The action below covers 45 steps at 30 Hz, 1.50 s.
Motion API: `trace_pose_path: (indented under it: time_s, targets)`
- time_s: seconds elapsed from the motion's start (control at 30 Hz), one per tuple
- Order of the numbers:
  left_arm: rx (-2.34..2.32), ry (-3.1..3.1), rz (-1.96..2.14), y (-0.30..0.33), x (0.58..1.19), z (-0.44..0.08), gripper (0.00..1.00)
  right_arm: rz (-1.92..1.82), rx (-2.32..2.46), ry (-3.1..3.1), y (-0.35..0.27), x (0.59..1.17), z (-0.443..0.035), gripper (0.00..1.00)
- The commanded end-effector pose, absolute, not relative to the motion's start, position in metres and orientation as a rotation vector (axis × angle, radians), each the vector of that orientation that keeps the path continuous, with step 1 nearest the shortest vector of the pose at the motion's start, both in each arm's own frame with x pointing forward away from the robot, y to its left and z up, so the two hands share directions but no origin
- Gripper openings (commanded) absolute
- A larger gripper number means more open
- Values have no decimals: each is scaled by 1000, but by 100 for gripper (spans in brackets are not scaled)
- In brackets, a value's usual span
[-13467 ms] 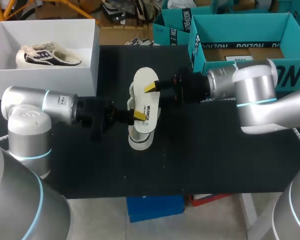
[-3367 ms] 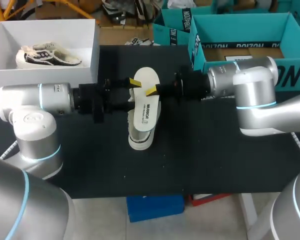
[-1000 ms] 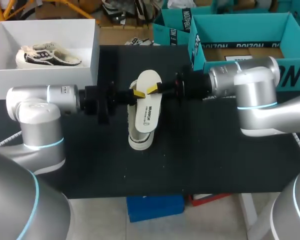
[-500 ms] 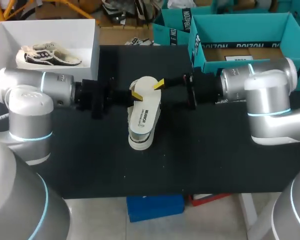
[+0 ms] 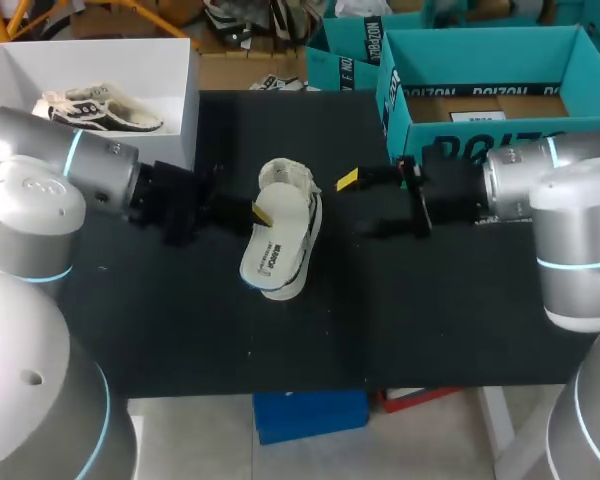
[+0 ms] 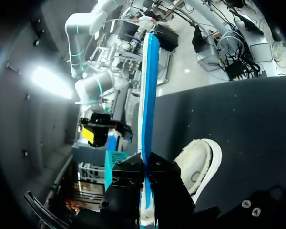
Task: Take the shoe out of the shoebox, open the shoe tongue, remove and reinsert the insole, then place the shoe into the shoebox
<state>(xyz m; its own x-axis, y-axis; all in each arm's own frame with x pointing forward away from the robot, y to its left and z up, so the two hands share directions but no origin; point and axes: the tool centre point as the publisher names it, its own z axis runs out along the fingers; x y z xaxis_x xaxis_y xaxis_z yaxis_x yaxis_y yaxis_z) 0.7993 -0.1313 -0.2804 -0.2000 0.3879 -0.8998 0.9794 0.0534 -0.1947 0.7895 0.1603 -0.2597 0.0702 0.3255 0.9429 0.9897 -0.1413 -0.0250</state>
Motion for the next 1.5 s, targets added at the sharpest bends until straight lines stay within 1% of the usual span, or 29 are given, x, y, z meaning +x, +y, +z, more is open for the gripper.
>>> trace_pose_path:
  time_s: [0.03, 0.43, 0.73, 0.93, 1.5]
  targets:
    - [1437, 1730, -1083, -120, 784, -271, 0, -1192, -1727, -1309, 141, 761, -243, 100]
    - [1505, 1775, -1127, -110, 762, -280, 0, -1219, -1839, -1303, 122, 725, -222, 100]
    - [1558, 1782, -1140, -112, 753, -282, 0, -1220, -1870, -1296, 116, 710, -212, 100]
    - [1615, 1832, -1112, -107, 747, -284, 0, -1220, -1870, -1296, 116, 710, -212, 100]
    - [1709, 1822, -1185, -104, 754, -316, 0, -1220, -1870, -1296, 116, 710, -212, 100]
